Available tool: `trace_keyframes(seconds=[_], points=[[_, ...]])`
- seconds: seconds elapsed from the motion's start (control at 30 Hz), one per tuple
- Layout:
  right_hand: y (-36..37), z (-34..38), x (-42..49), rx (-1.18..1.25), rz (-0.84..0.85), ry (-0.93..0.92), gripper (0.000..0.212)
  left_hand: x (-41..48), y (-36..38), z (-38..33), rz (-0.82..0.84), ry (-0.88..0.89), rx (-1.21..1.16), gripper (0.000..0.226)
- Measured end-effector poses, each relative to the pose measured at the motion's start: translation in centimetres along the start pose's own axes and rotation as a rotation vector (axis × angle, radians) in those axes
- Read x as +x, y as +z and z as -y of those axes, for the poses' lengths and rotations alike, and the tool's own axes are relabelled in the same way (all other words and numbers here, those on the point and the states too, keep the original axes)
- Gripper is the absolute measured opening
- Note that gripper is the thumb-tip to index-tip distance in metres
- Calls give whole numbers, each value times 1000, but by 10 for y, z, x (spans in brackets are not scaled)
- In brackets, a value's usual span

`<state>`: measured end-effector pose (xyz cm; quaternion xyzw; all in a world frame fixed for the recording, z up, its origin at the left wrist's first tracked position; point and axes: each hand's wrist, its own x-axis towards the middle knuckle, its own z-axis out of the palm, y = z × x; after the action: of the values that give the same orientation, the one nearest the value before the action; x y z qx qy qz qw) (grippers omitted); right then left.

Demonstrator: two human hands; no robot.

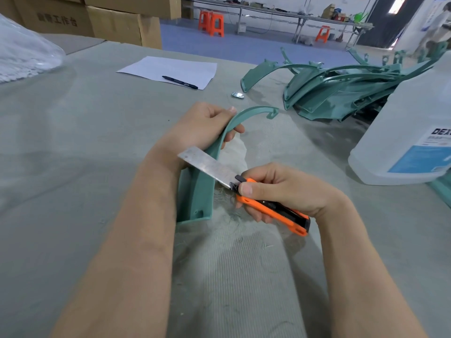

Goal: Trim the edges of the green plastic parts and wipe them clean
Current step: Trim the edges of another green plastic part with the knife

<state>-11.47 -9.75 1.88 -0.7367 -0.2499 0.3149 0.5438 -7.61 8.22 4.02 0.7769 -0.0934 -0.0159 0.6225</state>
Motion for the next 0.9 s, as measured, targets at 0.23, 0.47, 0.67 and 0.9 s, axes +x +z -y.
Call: trace_keyframes(seconds=[0.23, 0.47, 0.67, 0.9], points=[[1, -2, 1, 34, 53, 15, 29, 1, 1, 1, 7, 6, 25, 39], [9, 2, 5, -6, 188, 35, 20, 7, -4, 5, -49, -15, -18, 41], [6, 5, 2, -26, 259, -3, 20, 8, -6, 8, -97, -21, 28, 42], [-16, -1, -8, 98, -445, 16, 37, 7, -6, 8, -206, -33, 107, 46]])
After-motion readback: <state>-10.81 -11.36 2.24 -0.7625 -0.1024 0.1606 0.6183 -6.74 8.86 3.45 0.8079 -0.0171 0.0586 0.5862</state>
